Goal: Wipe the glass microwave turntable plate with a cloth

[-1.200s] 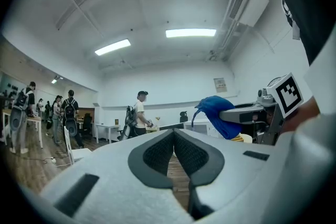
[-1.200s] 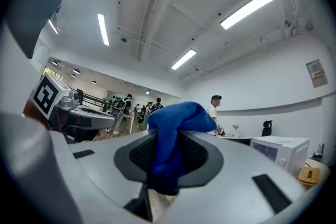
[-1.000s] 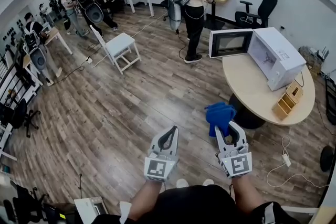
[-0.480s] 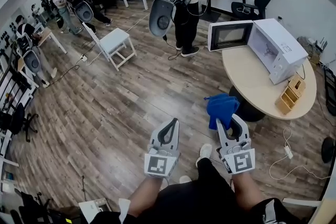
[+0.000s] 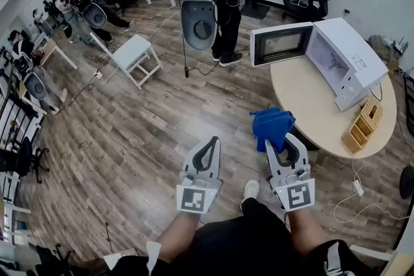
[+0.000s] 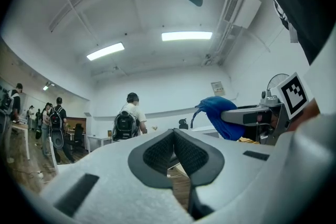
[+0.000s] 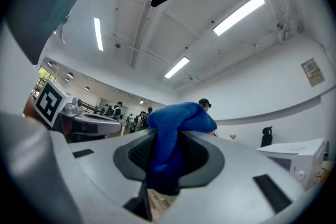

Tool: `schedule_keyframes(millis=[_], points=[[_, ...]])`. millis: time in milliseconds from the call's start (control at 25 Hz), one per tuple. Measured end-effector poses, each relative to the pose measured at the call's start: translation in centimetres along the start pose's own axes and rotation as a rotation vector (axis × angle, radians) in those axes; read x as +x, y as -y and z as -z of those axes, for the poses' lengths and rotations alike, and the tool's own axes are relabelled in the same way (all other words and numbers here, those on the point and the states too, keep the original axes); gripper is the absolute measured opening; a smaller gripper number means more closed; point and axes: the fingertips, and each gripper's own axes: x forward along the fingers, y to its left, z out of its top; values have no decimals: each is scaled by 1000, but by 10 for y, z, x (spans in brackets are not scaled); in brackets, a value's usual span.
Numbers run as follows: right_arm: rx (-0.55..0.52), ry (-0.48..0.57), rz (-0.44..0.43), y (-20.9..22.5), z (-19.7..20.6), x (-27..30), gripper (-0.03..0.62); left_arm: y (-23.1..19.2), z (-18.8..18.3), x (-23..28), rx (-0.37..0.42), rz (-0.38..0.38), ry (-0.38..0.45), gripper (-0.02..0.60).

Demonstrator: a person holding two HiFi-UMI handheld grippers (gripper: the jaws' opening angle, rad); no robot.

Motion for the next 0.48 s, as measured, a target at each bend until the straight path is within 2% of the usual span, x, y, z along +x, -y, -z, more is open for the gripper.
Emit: schedule_keyframes(millis=[120,240,480], points=[[-16,30,14,40,0,25,98,1,0,46,4,8,-6,6],[-5,8,33,81,12,40,98,8,3,91,8,20,-13,6],[-27,68,54,127,15,60,98,17,13,144,11,65,-16,6]])
